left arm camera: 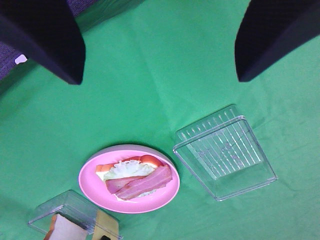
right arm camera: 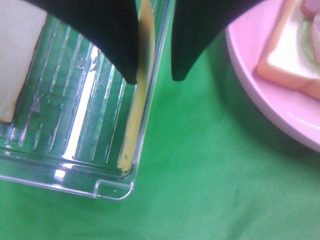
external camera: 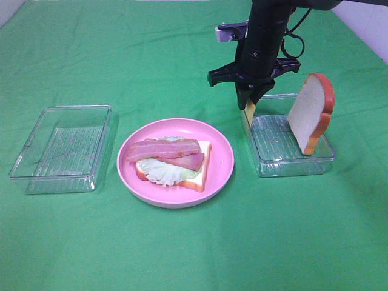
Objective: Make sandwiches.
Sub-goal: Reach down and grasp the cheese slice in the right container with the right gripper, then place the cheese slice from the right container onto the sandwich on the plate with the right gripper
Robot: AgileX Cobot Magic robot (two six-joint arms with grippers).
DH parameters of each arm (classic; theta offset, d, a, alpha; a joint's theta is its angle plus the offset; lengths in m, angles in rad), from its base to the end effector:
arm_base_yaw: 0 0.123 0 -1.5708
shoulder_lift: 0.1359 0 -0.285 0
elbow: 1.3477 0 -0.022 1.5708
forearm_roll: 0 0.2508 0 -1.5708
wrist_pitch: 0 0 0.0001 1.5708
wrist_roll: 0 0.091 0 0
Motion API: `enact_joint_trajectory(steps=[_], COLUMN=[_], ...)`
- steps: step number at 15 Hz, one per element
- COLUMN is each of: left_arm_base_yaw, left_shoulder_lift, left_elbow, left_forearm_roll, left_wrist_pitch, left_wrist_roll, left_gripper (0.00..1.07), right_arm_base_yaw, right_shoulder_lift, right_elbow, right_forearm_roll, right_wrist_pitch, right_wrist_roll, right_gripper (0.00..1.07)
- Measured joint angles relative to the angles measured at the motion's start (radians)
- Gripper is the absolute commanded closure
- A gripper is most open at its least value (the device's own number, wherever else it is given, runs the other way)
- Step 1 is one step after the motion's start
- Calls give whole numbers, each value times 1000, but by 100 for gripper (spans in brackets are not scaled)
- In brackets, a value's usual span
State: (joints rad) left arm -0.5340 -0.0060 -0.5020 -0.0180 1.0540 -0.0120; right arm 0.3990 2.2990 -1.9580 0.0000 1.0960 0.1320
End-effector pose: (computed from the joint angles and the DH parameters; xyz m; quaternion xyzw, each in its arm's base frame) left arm -0.0057 0.0017 0.2784 0.2195 0.8205 -0.1510 0.5058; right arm 0.4468 0.1884 0.1776 -0.1323 0.9851 0.0289 0.1064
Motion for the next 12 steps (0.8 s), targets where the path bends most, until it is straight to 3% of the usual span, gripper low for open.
enact_joint_trajectory(steps=[2,9,12], left_arm_base_yaw=[0,0,0], left_shoulder_lift=[0,0,0], left_elbow=[0,0,0], left_forearm_roll=[0,0,0], left_wrist_pitch=[0,0,0], left_wrist_roll=[0,0,0], left_gripper=[28,28,28], right_arm_base_yaw=[0,0,0], right_shoulder_lift=[0,-42,-144], right_elbow=[0,0,0], right_forearm_roll=[0,0,113], right_wrist_pitch=[0,7,54], right_wrist_roll=[0,-1,-70], right_gripper=[107,107,107])
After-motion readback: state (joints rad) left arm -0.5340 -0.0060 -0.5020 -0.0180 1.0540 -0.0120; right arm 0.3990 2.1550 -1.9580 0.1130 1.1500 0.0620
